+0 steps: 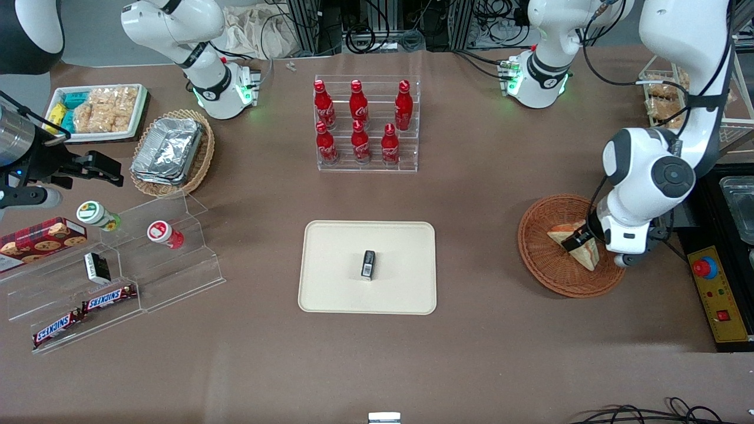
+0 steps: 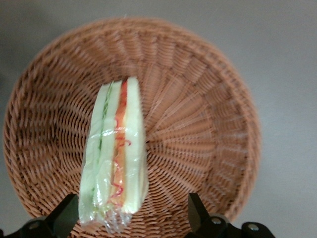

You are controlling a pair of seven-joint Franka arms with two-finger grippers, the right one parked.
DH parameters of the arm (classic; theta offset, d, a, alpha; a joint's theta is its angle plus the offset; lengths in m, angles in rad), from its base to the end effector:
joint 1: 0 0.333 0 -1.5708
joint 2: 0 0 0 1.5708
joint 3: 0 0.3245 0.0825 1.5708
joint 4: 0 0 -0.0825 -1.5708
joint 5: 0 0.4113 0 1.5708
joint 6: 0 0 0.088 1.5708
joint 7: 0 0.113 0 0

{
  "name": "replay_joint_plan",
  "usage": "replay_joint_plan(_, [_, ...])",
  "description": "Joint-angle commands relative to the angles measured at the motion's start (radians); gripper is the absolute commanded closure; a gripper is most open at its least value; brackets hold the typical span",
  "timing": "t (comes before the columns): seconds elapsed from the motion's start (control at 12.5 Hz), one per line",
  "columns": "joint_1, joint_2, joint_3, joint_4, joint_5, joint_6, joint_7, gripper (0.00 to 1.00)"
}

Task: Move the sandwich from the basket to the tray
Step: 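Close the left gripper on the sandwich and lift it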

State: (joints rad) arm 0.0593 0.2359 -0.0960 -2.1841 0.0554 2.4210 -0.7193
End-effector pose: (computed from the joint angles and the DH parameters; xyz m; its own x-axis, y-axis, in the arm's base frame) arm 0.5775 -0.0208 0.2627 0.7999 0.6001 0.0111 0.6002 -0.7998 -0.0093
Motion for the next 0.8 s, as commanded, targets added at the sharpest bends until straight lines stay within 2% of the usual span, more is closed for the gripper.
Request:
replay_joint_plan(0.0, [0.002, 0.012, 0.002, -0.025, 0.008, 0.029, -0.025, 0.0])
replay_joint_plan(0.4, [-0.003, 0.089, 0.05, -0.011, 0.015, 0.105, -0.115, 0.02])
replay_joint_plan(0.48, [-0.003, 0.098, 0.05, 0.004, 0.018, 0.105, -0.164, 0.2])
replay_joint_plan(0.56, [-0.006, 0.102, 0.05, 0.009, 0.02, 0.104, -0.196, 0.69])
replay_joint_plan(0.64, [-0.007, 0.102, 0.05, 0.012, 0.021, 0.105, -0.196, 1.0])
replay_joint_plan(0.72, [-0.01, 0.102, 0.05, 0.015, 0.021, 0.104, -0.203, 1.0])
